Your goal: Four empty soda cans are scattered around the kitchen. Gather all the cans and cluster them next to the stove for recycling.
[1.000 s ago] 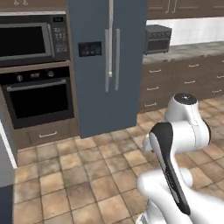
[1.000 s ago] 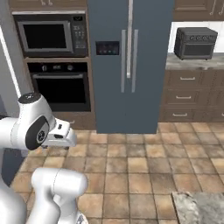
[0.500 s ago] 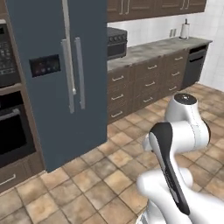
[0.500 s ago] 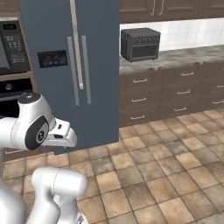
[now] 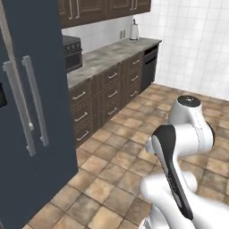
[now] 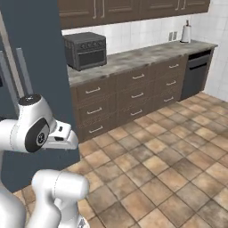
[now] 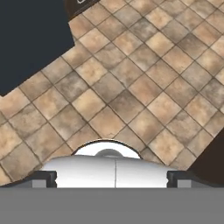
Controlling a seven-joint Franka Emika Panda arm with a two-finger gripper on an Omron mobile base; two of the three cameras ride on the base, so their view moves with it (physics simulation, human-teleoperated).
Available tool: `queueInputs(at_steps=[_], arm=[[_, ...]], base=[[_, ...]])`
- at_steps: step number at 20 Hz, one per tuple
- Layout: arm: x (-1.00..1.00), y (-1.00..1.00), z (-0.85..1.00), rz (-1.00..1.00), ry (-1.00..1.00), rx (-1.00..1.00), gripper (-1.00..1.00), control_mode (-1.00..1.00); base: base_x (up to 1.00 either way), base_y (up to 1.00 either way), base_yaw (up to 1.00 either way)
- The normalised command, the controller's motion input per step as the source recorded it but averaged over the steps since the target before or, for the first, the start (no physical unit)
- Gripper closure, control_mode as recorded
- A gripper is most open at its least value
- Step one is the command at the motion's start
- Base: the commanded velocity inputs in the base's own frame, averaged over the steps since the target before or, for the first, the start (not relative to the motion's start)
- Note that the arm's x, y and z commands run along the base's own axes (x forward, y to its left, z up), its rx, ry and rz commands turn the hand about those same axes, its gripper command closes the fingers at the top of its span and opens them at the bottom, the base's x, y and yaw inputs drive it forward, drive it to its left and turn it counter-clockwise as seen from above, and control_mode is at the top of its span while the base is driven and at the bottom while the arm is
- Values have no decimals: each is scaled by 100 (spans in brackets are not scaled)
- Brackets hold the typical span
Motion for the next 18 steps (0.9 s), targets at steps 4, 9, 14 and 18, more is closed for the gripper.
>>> queueInputs(at_steps=[4,9,14,18], arm=[[0,0,0,0,0,0,-100,100],[0,0,0,0,0,0,-100,100],[0,0,0,0,0,0,-100,100],[0,0,0,0,0,0,-100,100]], base=[[100,0,-45],[100,0,-38],[100,0,-37],[100,1,-33]])
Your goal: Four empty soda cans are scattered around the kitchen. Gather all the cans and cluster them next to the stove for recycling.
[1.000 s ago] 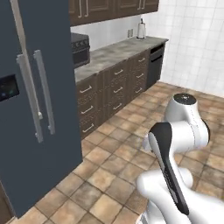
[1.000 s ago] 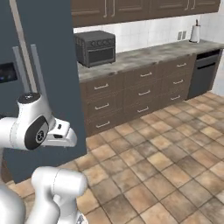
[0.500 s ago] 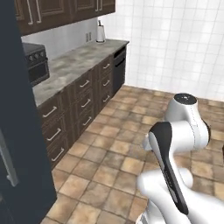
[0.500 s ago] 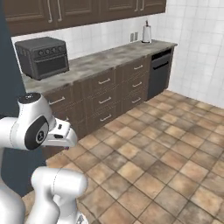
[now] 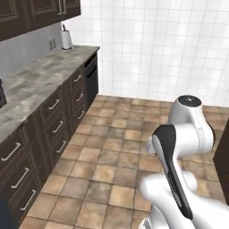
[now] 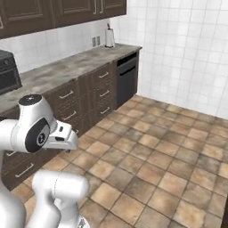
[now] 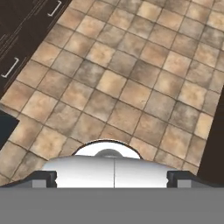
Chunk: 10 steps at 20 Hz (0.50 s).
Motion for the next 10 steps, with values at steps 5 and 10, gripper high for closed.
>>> queueInputs(at_steps=[5,10], arm=[[0,0,0,0,0,0,-100,100],[0,0,0,0,0,0,-100,100]], base=[[100,7,-33],[100,19,-33]])
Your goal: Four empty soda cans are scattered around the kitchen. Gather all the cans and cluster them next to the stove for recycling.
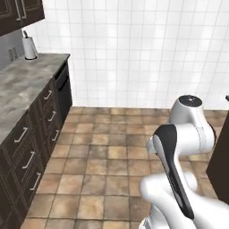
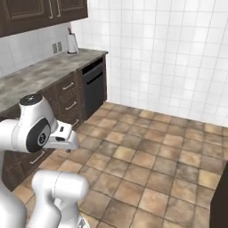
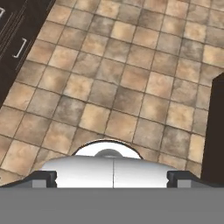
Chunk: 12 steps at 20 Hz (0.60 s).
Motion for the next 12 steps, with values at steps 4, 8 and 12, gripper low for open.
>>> queueInputs(at_steps=[4,8,12], arm=[[0,0,0,0,0,0,-100,100],[0,0,0,0,0,0,-100,100],[0,0,0,0,0,0,-100,100]], base=[[100,35,-32],[100,33,-39],[100,36,-53]])
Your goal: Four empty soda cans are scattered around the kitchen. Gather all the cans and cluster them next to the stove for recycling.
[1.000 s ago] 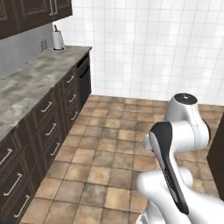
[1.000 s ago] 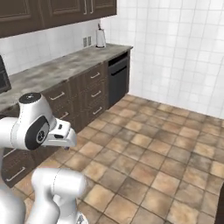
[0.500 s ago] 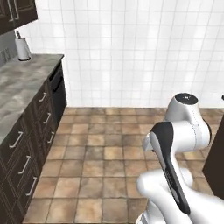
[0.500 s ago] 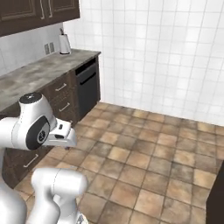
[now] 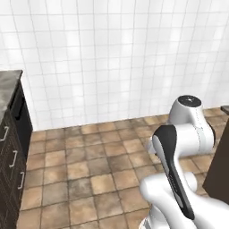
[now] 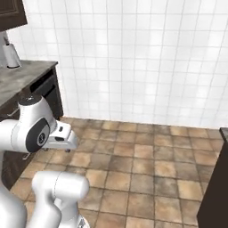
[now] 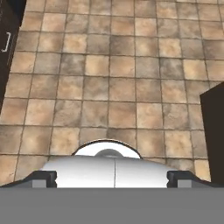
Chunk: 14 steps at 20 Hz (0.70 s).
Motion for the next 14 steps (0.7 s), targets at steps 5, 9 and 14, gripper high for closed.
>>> queueInputs(at_steps=[5,9,14], arm=[[0,0,0,0,0,0,-100,100],[0,0,0,0,0,0,-100,100],[0,0,0,0,0,0,-100,100]], base=[[100,58,-62],[100,42,-63],[100,38,-66]])
